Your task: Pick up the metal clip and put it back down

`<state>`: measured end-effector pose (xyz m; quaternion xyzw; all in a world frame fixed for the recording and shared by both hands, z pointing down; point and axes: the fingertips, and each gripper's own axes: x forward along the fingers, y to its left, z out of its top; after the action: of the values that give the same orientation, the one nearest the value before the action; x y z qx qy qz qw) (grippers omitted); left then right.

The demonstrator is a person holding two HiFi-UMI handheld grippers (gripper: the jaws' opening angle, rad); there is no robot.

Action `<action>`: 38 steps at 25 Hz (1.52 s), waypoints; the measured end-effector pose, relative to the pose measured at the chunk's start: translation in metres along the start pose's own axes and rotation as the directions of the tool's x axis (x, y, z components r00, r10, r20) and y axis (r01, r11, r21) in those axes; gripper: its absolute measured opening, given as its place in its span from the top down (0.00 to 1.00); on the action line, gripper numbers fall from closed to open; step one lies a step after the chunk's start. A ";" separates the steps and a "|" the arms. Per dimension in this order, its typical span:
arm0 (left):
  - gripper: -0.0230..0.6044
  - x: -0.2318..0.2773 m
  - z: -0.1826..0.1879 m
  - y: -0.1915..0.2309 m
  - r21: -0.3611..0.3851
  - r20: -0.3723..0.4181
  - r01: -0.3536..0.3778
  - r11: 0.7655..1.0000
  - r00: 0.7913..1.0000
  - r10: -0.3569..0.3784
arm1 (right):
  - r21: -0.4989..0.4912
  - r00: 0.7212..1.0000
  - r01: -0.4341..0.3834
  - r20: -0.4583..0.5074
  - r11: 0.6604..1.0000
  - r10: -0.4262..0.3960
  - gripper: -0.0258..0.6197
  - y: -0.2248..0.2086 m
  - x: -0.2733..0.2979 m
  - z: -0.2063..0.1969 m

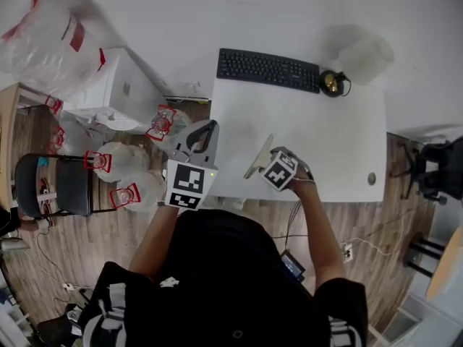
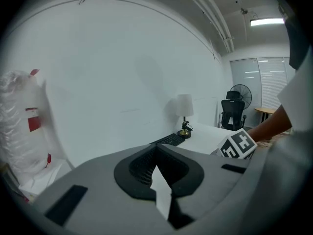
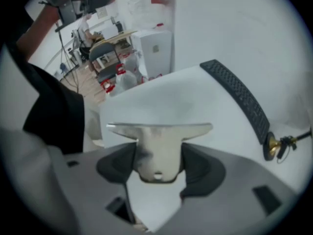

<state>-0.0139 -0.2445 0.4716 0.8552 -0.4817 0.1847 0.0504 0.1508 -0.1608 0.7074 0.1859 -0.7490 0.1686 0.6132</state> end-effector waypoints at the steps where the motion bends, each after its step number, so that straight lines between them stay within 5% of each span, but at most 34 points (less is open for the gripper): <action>1: 0.93 -0.001 -0.003 0.002 -0.003 -0.006 -0.008 1.000 1.000 0.008 | -0.012 1.000 0.002 -0.018 1.000 -0.002 0.52 -0.004 0.006 -0.001; 14: 0.93 -0.012 -0.029 0.012 -0.015 -0.065 -0.053 0.998 0.997 0.052 | -0.050 0.988 -0.048 -0.147 0.998 0.040 0.52 -0.031 0.058 -0.005; 38: 0.93 -0.008 -0.018 -0.003 0.016 -0.044 -0.014 1.000 0.999 0.014 | 0.075 1.000 0.002 -0.027 0.997 0.000 0.52 -0.033 0.031 0.001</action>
<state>-0.0196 -0.2314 0.4856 0.8479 -0.4849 0.2077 0.0530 0.1603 -0.1928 0.7381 0.2068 -0.7337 0.1986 0.6161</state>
